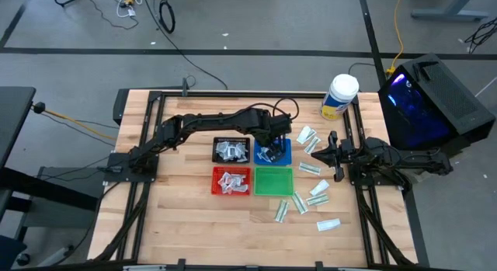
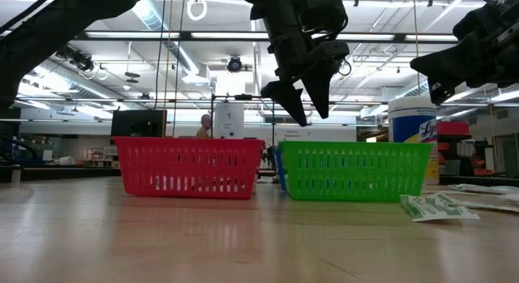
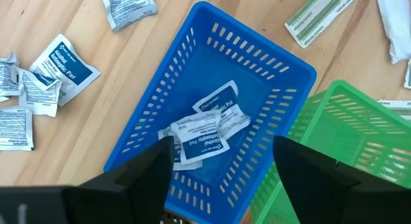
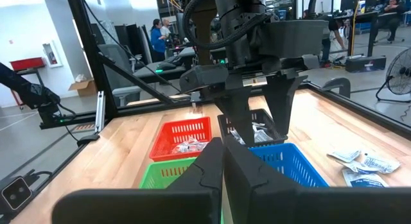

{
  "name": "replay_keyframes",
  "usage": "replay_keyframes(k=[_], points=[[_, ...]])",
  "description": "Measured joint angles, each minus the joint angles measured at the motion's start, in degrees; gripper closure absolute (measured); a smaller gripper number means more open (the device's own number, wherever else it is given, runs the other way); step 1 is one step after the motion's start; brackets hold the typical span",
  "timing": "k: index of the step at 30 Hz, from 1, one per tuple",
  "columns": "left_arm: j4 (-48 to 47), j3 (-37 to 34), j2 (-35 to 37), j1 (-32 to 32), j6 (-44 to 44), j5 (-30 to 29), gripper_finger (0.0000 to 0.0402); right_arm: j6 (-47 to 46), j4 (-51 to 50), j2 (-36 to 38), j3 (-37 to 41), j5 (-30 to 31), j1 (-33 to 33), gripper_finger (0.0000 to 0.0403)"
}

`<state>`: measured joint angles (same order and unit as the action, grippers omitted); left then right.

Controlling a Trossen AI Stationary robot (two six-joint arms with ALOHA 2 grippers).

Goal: Pick & Place First Aid Supplies
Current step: Put the blue alcohol pad into the blue bin

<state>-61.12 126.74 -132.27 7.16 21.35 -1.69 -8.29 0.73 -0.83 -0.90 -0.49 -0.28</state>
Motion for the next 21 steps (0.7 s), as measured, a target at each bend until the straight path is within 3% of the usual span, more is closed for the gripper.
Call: replay_keyframes(k=[7, 21], points=[[-1.8, 0.0, 0.0, 0.0, -1.1, 0.0, 0.0151, 0.0, 0.0, 0.0, 0.0, 0.0, 0.0, 0.0385], [-4.1, 0.0, 0.0, 0.0, -1.0, -0.1, 0.0292, 0.0, 0.0, 0.0, 0.0, 0.0, 0.0, 0.0385]])
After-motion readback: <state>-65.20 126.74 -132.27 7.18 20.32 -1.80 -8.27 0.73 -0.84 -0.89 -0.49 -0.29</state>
